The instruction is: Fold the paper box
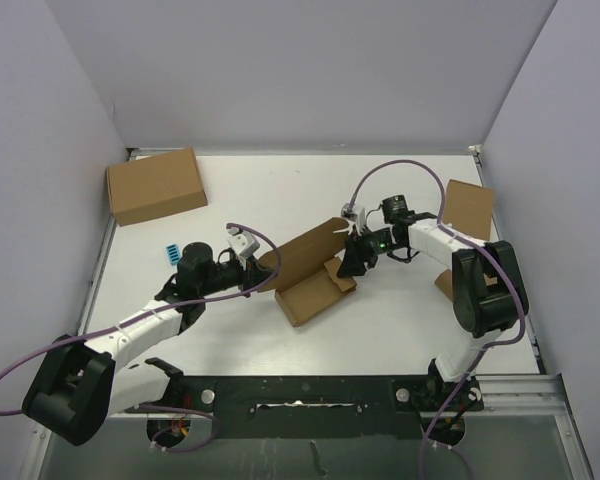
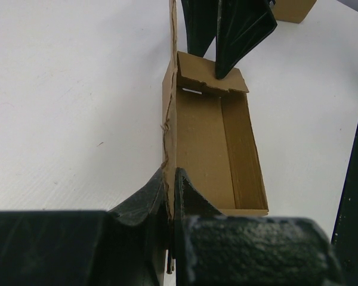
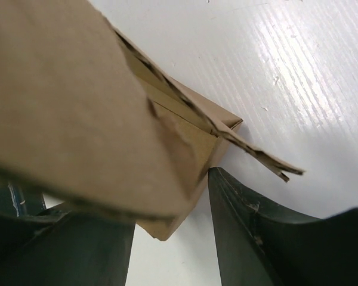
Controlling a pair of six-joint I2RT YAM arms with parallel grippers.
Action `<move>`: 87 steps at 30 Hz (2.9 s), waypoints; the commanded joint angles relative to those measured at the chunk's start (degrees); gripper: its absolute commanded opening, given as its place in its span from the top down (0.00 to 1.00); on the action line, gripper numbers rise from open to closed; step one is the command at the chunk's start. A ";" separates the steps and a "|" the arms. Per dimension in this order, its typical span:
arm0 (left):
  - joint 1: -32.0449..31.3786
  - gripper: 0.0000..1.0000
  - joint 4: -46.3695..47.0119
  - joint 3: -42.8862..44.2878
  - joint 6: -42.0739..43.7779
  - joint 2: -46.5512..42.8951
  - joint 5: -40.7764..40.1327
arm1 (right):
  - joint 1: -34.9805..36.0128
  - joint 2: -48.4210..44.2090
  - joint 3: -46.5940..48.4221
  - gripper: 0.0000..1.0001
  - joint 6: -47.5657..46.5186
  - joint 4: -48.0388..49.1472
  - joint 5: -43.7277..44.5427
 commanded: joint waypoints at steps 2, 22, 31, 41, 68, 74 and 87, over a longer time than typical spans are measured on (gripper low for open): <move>0.39 1.00 2.88 2.58 -0.41 -0.68 0.37 | 1.69 -3.26 -0.62 0.51 0.71 2.80 3.88; 0.55 1.00 2.90 1.97 -2.55 -0.01 -1.68 | 7.41 -4.46 -1.39 0.55 0.51 5.11 18.39; 0.70 1.00 4.57 0.51 -6.11 1.23 -3.75 | 5.25 -7.12 -4.41 0.53 2.85 9.61 10.41; 0.75 1.00 7.72 -1.24 -7.93 1.27 -3.85 | 2.08 -6.89 -8.67 0.52 5.50 16.51 5.57; 0.39 1.00 9.40 -0.10 -10.40 3.63 -3.41 | 10.48 -5.83 -7.23 0.62 0.70 17.75 29.31; 0.14 1.00 9.26 0.22 -10.49 3.54 -3.42 | 10.86 -5.10 -6.54 0.75 0.13 17.21 32.40; -1.61 1.00 10.19 0.44 -11.49 3.38 -4.84 | 11.78 -5.36 -5.84 1.00 -1.52 16.93 39.10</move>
